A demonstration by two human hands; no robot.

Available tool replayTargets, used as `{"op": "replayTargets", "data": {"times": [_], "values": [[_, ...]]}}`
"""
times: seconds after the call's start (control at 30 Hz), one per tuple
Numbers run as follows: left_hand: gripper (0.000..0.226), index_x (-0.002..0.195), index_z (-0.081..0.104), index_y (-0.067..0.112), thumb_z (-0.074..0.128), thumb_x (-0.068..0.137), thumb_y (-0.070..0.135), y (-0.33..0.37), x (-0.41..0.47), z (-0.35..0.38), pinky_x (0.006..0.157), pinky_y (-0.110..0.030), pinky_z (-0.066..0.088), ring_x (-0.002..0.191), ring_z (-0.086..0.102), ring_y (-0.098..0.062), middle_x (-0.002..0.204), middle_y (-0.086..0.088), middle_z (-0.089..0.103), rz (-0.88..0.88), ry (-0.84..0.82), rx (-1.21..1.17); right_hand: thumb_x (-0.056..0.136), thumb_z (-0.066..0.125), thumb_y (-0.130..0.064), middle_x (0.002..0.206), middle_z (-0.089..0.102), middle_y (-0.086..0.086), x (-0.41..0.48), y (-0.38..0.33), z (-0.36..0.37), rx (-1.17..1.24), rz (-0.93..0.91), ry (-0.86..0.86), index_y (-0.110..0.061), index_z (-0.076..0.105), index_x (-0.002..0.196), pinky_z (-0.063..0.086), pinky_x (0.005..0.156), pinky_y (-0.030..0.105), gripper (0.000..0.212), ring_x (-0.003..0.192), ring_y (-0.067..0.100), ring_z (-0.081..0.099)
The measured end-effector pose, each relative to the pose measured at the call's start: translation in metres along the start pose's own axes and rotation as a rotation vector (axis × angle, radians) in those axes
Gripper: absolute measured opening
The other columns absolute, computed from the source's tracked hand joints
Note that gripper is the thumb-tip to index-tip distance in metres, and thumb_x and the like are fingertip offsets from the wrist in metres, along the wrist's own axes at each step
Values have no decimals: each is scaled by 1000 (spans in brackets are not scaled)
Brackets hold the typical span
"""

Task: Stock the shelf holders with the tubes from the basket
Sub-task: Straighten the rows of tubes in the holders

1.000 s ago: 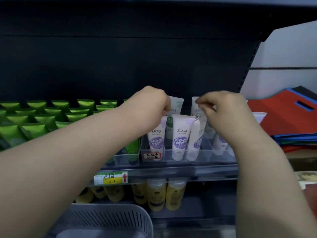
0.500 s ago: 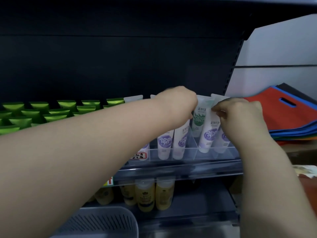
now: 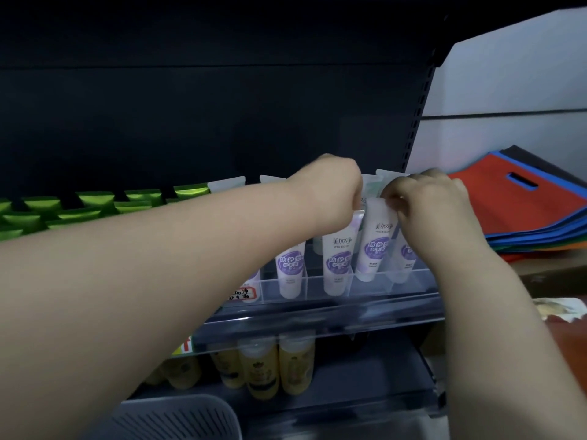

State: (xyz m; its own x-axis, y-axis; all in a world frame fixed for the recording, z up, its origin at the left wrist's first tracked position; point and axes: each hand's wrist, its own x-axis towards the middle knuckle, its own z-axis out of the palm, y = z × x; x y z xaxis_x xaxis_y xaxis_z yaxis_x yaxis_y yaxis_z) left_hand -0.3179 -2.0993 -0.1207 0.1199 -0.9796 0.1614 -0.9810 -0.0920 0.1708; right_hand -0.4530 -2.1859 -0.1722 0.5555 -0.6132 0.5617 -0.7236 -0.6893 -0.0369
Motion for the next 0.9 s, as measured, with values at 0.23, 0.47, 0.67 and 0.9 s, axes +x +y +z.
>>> {"op": "replayTargets", "data": {"times": [0.23, 0.47, 0.67, 0.9], "values": [[13, 97, 71, 19, 62, 87, 17, -4, 1, -3, 73, -21, 45, 90, 57, -14, 93, 1, 58, 32, 1, -8, 86, 55, -7, 94, 65, 8, 24, 6, -19, -19, -129, -216, -23, 68, 97, 27, 78, 30, 24, 100, 29, 53], [17, 101, 70, 17, 60, 89, 24, -6, -2, -6, 77, -21, 44, 87, 46, -6, 97, 3, 66, 50, -4, 2, 88, 55, -16, 100, 68, -1, 28, 7, -39, -23, -124, -389, -26, 69, 97, 44, 87, 31, 20, 98, 22, 58], [18, 95, 72, 12, 56, 90, 20, -2, -2, -8, 82, -34, 52, 89, 56, -14, 93, -4, 69, 24, 6, 16, 93, 50, -15, 116, 66, 1, 31, 19, -50, -13, -87, -439, -21, 67, 112, 46, 94, 34, 26, 108, 21, 57], [23, 102, 71, 14, 52, 93, 23, -5, -6, -15, 86, -33, 50, 96, 60, -17, 100, -2, 69, 10, 93, -9, 91, 53, -14, 113, 65, 6, 27, 28, -49, -210, -127, -564, -19, 66, 114, 48, 84, 32, 26, 102, 23, 57]]}}
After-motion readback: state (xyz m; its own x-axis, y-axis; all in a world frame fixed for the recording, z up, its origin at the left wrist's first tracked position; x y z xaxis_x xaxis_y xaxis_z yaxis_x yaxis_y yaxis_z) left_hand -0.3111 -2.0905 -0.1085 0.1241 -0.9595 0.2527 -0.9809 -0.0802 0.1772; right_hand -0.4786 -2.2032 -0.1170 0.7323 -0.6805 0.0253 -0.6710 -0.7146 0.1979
